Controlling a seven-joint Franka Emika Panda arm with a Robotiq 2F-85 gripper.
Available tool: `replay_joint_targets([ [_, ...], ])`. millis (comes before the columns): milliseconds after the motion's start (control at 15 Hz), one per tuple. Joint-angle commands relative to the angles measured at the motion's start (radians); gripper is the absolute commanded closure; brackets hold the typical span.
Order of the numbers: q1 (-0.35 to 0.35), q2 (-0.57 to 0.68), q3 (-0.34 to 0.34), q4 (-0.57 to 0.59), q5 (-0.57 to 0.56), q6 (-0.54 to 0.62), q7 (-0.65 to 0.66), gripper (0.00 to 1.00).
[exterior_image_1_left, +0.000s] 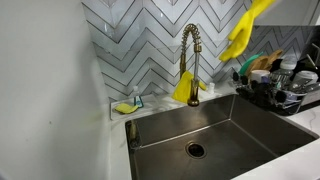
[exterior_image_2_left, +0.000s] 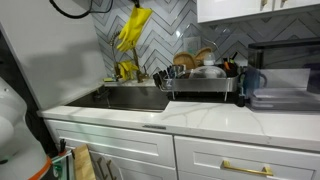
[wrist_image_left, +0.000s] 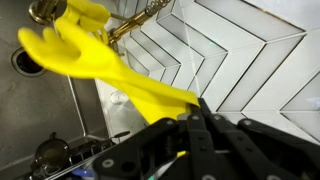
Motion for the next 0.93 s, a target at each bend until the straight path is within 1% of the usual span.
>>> replay_joint_targets([
  [0, -0.012, 0.01, -0.019, 0.009, -0.037, -0.022, -0.046, 1.0],
  [267, -0.01, 0.026, -0.033, -0.003, -0.019, -0.04, -0.113, 1.0],
  [400, -0.006, 0.034, -0.026, -0.012, -0.013, -0.072, -0.086, 1.0],
  [467, -0.001, 0.039, -0.024, -0.011, 0.01, -0.101, -0.055, 1.0],
  [533, -0.002, 0.041, -0.018, -0.013, -0.002, -0.124, -0.029, 1.0],
  [667, 0.006, 0.044, -0.007, -0.012, 0.015, -0.173, 0.027, 1.0],
  [733, 0.013, 0.047, 0.001, -0.013, 0.026, -0.178, 0.045, 1.0],
  [800, 0.021, 0.05, 0.007, -0.013, 0.056, -0.17, 0.038, 1.0],
  [867, 0.008, 0.058, 0.001, 0.001, 0.016, -0.158, 0.014, 0.99],
])
